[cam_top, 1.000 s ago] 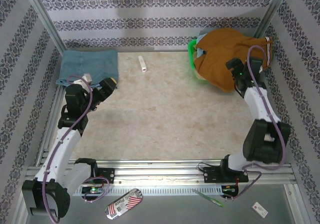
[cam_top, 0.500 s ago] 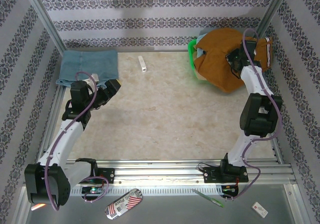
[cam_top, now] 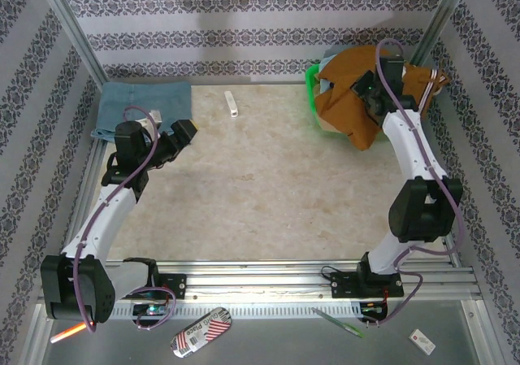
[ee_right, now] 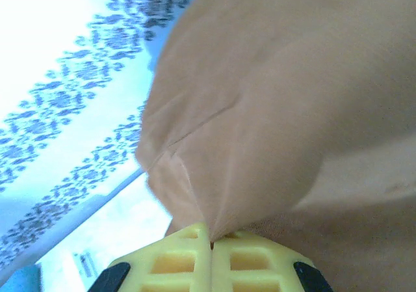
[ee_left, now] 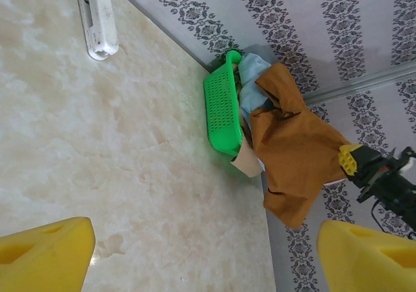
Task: Fold and stack the trousers
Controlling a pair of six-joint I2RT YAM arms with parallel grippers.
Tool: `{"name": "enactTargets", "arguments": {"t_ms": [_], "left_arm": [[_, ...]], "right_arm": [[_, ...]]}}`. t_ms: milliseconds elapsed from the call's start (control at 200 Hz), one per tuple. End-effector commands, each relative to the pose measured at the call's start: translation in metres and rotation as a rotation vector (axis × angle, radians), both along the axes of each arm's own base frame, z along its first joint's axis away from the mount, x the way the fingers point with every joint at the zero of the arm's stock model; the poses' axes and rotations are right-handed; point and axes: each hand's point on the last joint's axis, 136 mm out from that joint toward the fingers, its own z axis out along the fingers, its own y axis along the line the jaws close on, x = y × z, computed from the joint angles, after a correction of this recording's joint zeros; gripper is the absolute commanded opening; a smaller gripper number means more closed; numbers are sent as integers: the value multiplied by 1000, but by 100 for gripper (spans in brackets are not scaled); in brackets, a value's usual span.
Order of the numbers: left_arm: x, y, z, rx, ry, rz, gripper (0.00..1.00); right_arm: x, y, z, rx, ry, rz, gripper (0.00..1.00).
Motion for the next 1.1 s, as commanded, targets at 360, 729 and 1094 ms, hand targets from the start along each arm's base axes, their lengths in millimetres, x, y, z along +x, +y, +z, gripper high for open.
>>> {"name": "enactTargets", "arguments": {"t_ms": [360,729,1094], "left_arm": [[-13,-5,28,16,-72,-23,87],[-17,-4,37,8,-99,-9,87],[-35,8,39,120,-66,35,91]], "right_arm": [[-66,87,184,-295,-375,185,0],[-185,244,204,-240,-485,672,0],[-195,303,122,2,-186,907,67]]}}
